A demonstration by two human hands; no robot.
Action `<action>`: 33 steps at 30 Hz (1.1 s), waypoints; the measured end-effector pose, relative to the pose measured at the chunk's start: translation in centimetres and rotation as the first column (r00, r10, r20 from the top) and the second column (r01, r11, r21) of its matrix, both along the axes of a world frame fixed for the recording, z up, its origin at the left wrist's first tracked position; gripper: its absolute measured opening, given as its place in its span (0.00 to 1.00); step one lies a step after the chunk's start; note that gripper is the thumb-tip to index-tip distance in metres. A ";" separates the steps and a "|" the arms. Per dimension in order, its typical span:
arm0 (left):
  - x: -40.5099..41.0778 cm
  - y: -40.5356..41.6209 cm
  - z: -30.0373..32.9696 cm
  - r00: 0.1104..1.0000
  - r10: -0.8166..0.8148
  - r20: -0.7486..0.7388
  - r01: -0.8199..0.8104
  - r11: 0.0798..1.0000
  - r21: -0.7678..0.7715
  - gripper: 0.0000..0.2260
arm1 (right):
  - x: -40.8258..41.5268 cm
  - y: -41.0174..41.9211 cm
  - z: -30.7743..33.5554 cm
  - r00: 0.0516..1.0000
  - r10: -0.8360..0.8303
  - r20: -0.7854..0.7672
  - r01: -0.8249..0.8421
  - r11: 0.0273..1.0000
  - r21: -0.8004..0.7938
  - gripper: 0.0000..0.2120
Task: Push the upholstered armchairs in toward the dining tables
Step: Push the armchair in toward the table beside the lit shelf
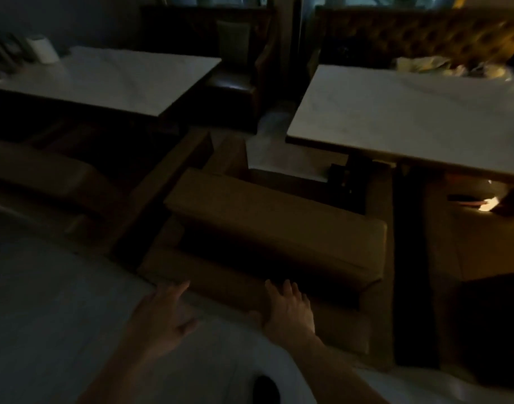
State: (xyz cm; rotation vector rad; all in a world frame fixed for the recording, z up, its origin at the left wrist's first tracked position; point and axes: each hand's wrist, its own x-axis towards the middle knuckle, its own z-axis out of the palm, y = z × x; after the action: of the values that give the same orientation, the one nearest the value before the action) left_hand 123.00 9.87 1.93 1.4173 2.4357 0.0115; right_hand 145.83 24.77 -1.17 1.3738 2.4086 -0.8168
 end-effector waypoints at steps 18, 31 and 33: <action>-7.6 10.5 -10.0 0.941 -0.303 0.151 0.327 0.929 -0.172 0.46 | 1.6 -0.2 -7.0 0.959 -0.250 0.134 0.226 0.959 0.170 0.49; -7.0 6.9 -10.6 0.941 -0.327 0.092 0.332 0.942 -0.049 0.41 | 1.1 -4.1 -7.8 0.945 -0.308 0.109 0.277 0.933 0.231 0.45; -7.2 6.1 -10.7 0.939 -0.332 0.090 0.337 0.941 -0.045 0.40 | 1.0 -5.1 -7.9 0.940 -0.315 0.127 0.283 0.933 0.220 0.45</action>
State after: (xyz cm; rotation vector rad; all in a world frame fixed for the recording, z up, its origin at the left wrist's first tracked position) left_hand 115.83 16.01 -8.76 1.7486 2.0839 -0.0795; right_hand 146.85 19.72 -9.04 1.8437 2.2360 -0.5129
